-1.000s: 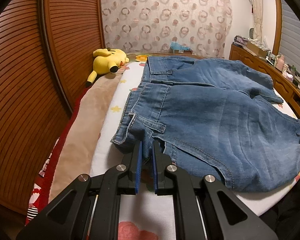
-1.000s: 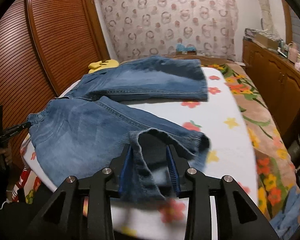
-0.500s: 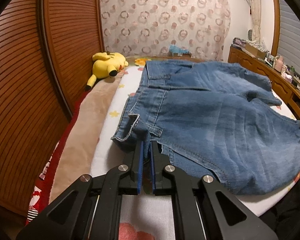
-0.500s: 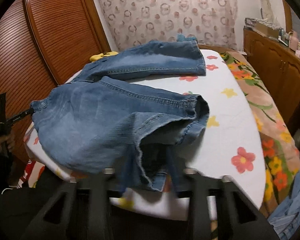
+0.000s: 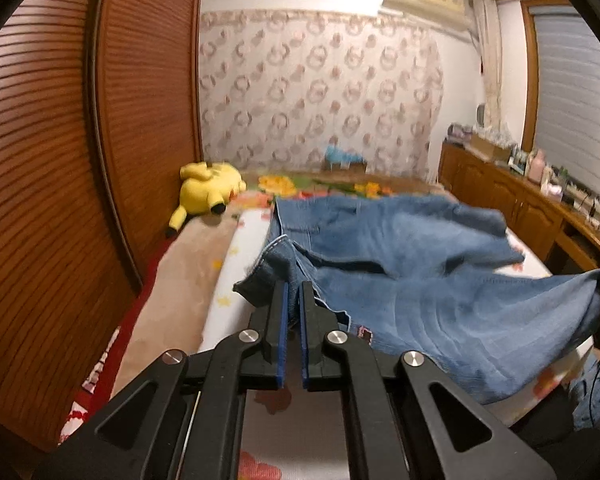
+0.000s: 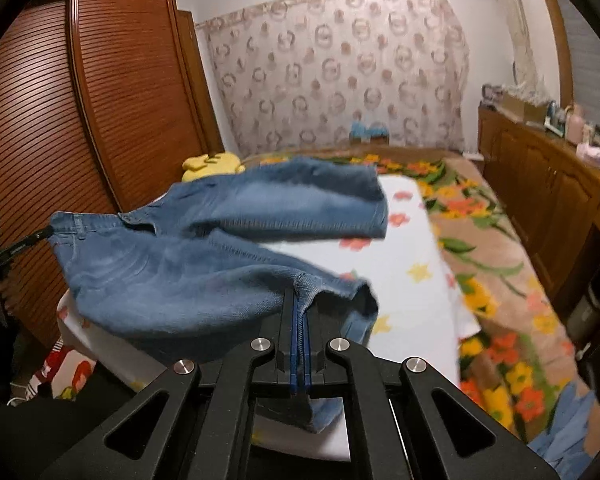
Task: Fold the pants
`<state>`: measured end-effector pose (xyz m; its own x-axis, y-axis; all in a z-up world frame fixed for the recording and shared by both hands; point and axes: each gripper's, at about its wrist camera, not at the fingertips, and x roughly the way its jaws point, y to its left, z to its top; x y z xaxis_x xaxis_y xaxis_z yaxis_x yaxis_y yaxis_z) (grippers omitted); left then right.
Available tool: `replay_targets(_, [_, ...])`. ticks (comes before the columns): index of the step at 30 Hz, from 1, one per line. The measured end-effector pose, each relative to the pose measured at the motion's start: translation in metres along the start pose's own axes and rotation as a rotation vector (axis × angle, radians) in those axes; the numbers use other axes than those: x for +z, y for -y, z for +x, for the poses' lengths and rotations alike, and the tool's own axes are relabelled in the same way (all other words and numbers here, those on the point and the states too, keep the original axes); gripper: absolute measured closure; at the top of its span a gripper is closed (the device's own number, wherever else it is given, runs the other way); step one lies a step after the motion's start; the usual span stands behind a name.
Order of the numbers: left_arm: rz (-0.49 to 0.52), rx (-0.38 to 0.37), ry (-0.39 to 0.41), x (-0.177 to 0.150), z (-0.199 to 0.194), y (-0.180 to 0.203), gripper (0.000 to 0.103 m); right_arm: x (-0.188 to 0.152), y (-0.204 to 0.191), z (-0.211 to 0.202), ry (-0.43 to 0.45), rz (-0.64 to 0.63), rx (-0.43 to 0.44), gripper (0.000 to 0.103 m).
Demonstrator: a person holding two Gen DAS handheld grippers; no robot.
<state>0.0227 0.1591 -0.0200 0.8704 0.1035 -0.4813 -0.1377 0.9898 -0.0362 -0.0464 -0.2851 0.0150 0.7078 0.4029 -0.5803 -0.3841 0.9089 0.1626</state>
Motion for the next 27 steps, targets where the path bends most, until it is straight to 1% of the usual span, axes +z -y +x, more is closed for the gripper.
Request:
replay_targets(8, [0.000, -0.039, 0.042, 0.017, -0.023, 0.002, 0.098, 0.010, -0.009, -0.039, 0.070, -0.040, -0.030, 0.102])
replay_targets(11, [0.002, -0.038, 0.071, 0.023, -0.034, 0.001, 0.097, 0.009, -0.012, -0.044, 0.097, -0.056, -0.042, 0.102])
replay_targets(14, [0.003, -0.035, 0.076, 0.026, -0.034, -0.001, 0.097, 0.011, -0.013, -0.045, 0.112, -0.060, -0.049, 0.102])
replay_targets(18, [0.007, -0.025, 0.046, 0.019, -0.021, -0.004, 0.097, 0.004, -0.012, -0.029, 0.099, -0.051, -0.050, 0.102])
replay_targets(26, [0.007, -0.005, -0.006, -0.003, 0.005, -0.001, 0.097, -0.009, -0.009, 0.003, 0.028, -0.028, -0.038, 0.102])
replay_targets(27, [0.010, -0.004, -0.014, -0.005, 0.009, 0.000, 0.097, -0.007, -0.007, 0.007, 0.020, -0.021, -0.038, 0.102])
